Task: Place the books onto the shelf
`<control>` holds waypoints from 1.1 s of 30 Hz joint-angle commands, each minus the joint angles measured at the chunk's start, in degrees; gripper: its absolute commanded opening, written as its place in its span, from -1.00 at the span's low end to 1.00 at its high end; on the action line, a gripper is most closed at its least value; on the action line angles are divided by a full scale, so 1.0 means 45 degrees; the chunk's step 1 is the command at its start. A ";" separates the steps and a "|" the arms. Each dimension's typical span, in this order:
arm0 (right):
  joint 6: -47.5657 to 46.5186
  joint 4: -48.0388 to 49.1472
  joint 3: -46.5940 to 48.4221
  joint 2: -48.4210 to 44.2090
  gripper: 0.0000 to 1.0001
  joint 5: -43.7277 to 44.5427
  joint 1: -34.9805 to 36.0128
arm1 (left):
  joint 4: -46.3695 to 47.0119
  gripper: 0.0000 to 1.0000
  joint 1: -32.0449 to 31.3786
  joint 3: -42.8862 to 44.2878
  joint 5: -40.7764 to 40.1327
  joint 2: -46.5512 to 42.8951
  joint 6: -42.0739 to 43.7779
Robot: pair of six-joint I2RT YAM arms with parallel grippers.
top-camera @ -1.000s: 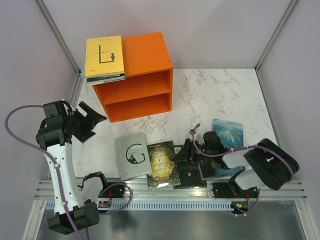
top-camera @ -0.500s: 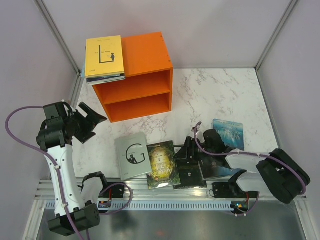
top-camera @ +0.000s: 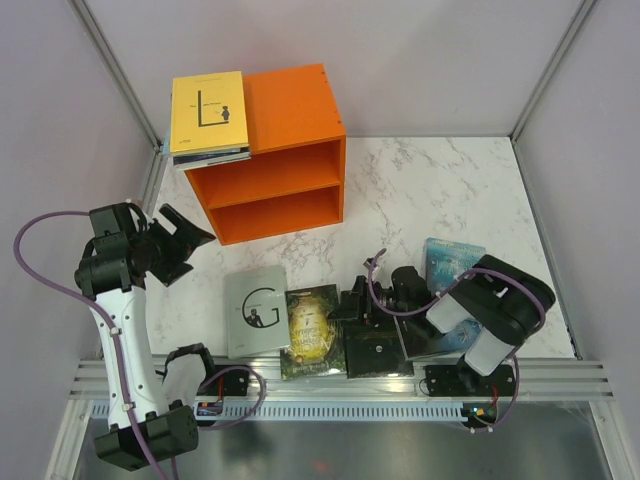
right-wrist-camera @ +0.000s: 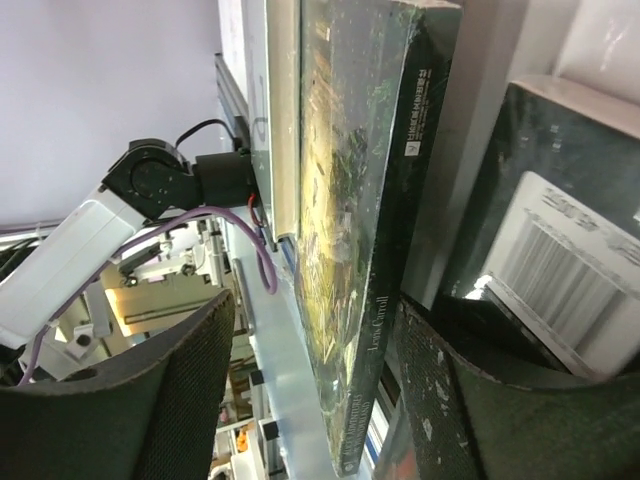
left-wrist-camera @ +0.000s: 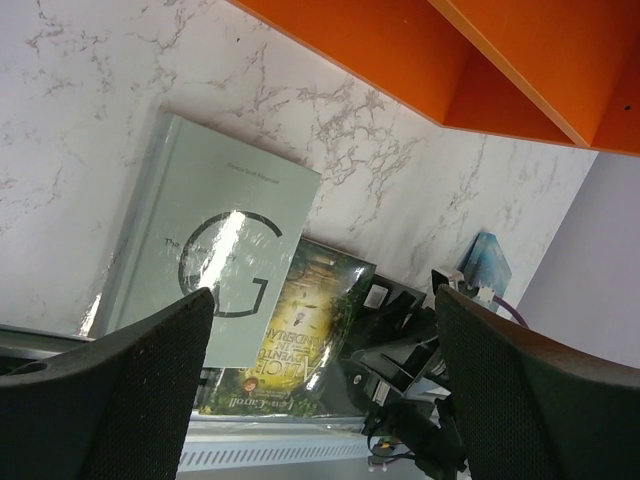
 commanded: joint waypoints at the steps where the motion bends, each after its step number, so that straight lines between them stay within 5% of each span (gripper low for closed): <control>1: 0.0127 -0.0119 -0.0929 0.2154 0.37 0.1045 0.0691 | 0.0374 0.85 -0.0093 -0.0031 0.0249 0.0005 -0.0145; 10: 0.3135 0.6272 -0.0872 0.5339 -0.36 0.0711 0.1296 | 0.0394 0.85 -0.0171 -0.0089 0.0210 0.0004 -0.0125; 15: 0.3684 0.6632 -0.0306 0.5871 -0.88 0.0946 0.1551 | 0.0374 0.85 -0.0171 -0.0070 0.0210 0.0004 -0.0125; 21: 0.2613 0.3376 0.0609 0.4448 -1.00 0.1511 0.1861 | 0.0355 0.85 -0.0230 -0.0128 0.0210 -0.0152 -0.0066; 28: -0.0295 -0.5164 0.2388 0.0290 -1.00 0.3092 0.2039 | 0.0316 0.86 -0.0347 0.0203 0.0483 -0.0269 -0.0027; 33: -0.1744 -0.8366 0.2839 -0.2676 -1.00 0.4421 0.1806 | 0.0647 0.87 -0.0347 0.0106 0.1204 -0.0464 -0.0261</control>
